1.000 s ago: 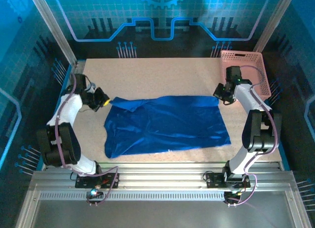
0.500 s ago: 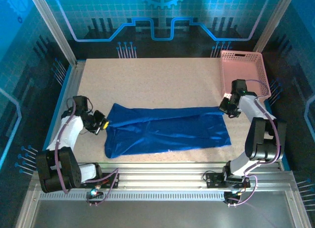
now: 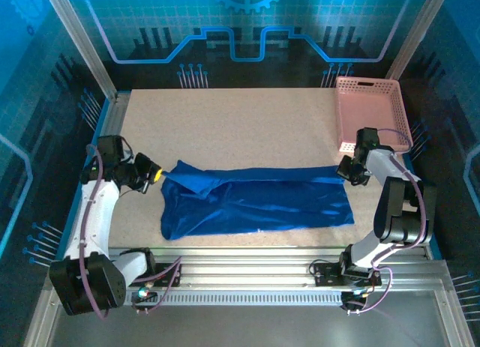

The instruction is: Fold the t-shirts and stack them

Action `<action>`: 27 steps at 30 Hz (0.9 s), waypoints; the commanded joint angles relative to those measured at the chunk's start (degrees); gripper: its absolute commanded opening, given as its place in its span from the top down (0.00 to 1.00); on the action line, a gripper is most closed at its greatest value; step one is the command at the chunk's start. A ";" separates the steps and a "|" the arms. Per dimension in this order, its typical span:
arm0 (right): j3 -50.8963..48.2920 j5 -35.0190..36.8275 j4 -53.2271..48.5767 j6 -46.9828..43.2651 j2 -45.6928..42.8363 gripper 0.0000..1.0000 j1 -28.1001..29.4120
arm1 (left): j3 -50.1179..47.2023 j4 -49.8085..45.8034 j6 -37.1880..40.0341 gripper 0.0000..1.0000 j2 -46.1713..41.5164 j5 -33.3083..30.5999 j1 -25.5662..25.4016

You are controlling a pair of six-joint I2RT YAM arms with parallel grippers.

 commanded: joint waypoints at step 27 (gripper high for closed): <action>-1.65 -0.94 0.42 -0.20 -0.32 0.44 -1.17 | -11.62 6.40 -2.53 0.37 8.72 -14.79 -4.28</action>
